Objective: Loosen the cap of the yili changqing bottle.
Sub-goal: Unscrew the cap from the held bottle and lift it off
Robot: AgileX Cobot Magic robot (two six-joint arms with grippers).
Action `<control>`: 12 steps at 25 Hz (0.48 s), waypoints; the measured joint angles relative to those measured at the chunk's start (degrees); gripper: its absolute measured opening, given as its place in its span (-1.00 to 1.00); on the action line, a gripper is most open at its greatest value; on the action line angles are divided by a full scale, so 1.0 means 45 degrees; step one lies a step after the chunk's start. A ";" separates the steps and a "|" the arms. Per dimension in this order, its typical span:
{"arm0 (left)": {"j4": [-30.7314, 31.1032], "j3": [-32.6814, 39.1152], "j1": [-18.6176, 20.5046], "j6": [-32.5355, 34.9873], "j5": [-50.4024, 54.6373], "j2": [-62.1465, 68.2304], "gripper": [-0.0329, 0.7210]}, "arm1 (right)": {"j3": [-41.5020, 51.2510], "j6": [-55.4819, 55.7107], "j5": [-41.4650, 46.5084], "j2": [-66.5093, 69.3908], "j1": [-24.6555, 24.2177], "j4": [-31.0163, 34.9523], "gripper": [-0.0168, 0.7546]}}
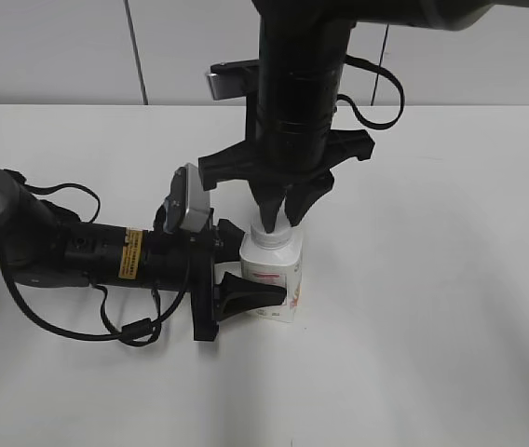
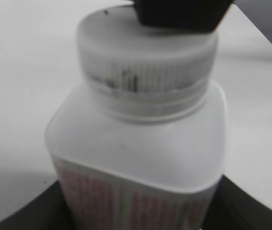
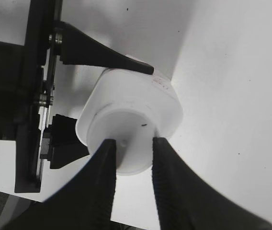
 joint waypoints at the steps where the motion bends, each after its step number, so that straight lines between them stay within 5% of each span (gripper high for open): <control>1: 0.0000 0.0000 0.0000 0.0000 0.0000 0.0000 0.18 | 0.0000 0.0000 0.0000 0.0000 0.0000 0.0000 -0.37; 8: 0.0000 0.0000 0.0000 0.0000 -0.0013 0.0000 0.18 | 0.0014 -0.0473 -0.0012 0.0036 0.0000 0.0150 0.42; 12: 0.0000 0.0000 0.0000 0.0012 -0.0023 0.0000 0.18 | 0.0014 -0.0514 -0.0012 0.0047 0.0000 0.0233 0.52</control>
